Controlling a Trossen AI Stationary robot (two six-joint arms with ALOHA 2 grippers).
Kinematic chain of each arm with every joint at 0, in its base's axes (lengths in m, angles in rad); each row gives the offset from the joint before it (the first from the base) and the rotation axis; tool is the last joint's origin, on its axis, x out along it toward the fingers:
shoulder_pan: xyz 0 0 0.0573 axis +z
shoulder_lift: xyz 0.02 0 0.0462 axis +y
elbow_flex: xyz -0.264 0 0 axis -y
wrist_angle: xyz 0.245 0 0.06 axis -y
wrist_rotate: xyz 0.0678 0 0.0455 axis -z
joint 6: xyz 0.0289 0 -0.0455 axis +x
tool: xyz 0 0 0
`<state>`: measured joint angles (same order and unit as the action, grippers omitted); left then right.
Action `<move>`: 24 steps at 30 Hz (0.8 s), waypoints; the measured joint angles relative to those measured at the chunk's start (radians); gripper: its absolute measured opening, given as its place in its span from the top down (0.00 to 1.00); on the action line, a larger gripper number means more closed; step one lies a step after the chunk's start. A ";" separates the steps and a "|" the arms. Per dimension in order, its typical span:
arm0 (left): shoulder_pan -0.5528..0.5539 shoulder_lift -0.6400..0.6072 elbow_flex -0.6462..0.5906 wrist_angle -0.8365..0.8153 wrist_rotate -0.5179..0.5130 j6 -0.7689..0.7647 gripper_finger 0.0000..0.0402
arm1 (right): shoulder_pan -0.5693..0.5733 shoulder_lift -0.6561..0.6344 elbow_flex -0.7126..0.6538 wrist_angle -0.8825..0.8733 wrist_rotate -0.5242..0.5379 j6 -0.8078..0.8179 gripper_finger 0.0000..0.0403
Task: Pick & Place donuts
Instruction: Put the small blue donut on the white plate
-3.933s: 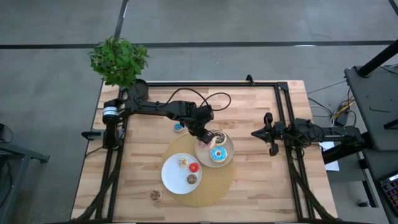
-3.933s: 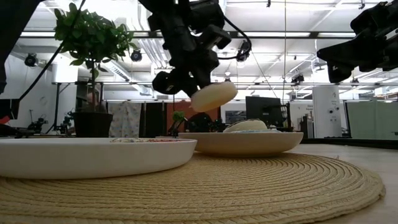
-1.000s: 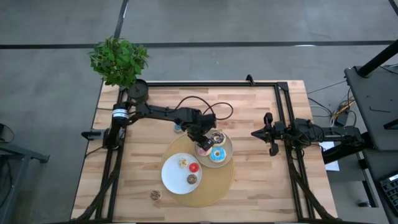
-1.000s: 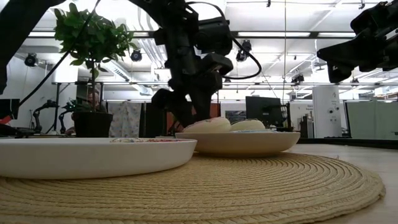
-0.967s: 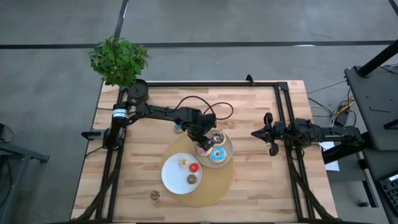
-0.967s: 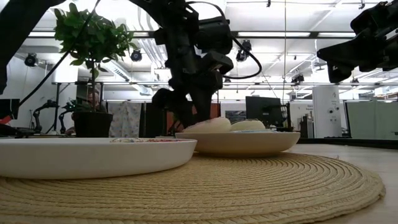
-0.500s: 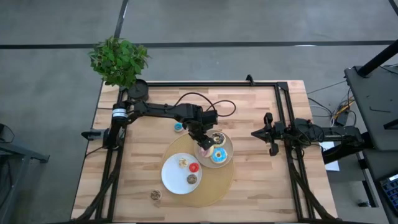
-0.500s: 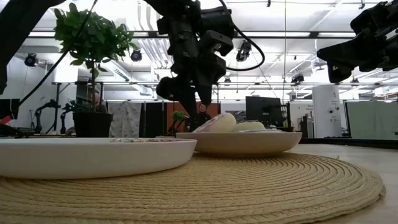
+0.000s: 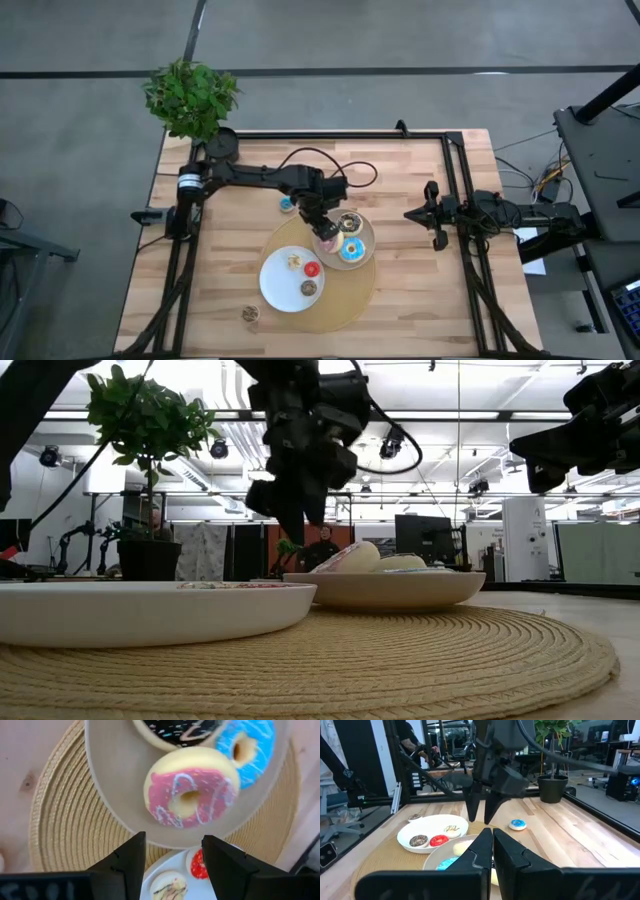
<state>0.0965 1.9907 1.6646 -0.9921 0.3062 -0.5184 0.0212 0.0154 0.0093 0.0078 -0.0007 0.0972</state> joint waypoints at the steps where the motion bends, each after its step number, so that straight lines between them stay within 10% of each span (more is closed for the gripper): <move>1: 0.000 -0.011 0.000 -0.003 0.000 0.017 0.59 | 0.000 0.000 0.000 0.000 0.000 0.001 0.98; 24: -0.022 -0.225 -0.194 0.033 -0.098 0.189 0.59 | 0.000 -0.001 0.000 0.002 0.000 0.004 0.98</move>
<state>0.0750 1.7659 1.4710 -0.9594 0.2087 -0.3298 0.0208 0.0140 0.0096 0.0096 -0.0004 0.1013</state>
